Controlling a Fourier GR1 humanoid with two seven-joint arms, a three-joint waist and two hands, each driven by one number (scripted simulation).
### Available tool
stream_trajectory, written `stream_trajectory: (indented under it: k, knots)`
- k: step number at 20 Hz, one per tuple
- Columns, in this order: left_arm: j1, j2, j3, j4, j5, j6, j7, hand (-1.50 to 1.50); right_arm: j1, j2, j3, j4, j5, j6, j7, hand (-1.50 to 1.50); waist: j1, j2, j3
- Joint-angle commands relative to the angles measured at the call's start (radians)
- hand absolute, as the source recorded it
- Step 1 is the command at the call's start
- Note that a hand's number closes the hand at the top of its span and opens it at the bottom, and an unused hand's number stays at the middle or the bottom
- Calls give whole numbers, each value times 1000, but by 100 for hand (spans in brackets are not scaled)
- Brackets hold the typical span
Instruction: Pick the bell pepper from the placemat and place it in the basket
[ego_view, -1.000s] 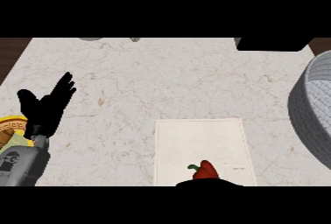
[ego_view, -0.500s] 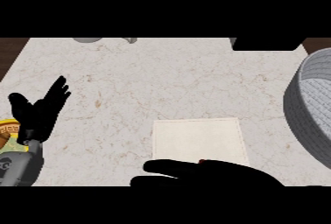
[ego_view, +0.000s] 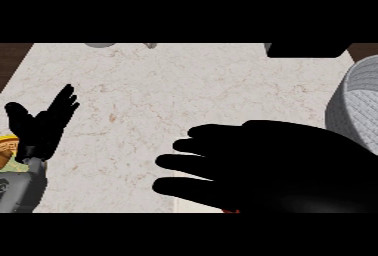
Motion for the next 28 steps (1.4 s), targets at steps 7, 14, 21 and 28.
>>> stream_trajectory:
  k: [7, 14, 21, 28]
  knots:
    - [11, -32, -3, -55, -42, 25, 36, 0, 24, -164, -169, 99, -351, 194, -16, -150, -7, 3, 3]
    - [-46, -31, 52, 45, -29, -46, 4, 0, 234, -34, -279, 106, -101, 249, -235, -150, 1, 10, 3]
    - [24, -48, 49, -30, -59, -41, 2, 0, 451, 96, -233, 26, 271, 239, -479, -150, 10, 11, 5]
    - [-3, -54, 65, 9, -60, -75, -20, 0, 568, 170, -43, 120, 550, -6, -697, -150, 9, 11, 4]
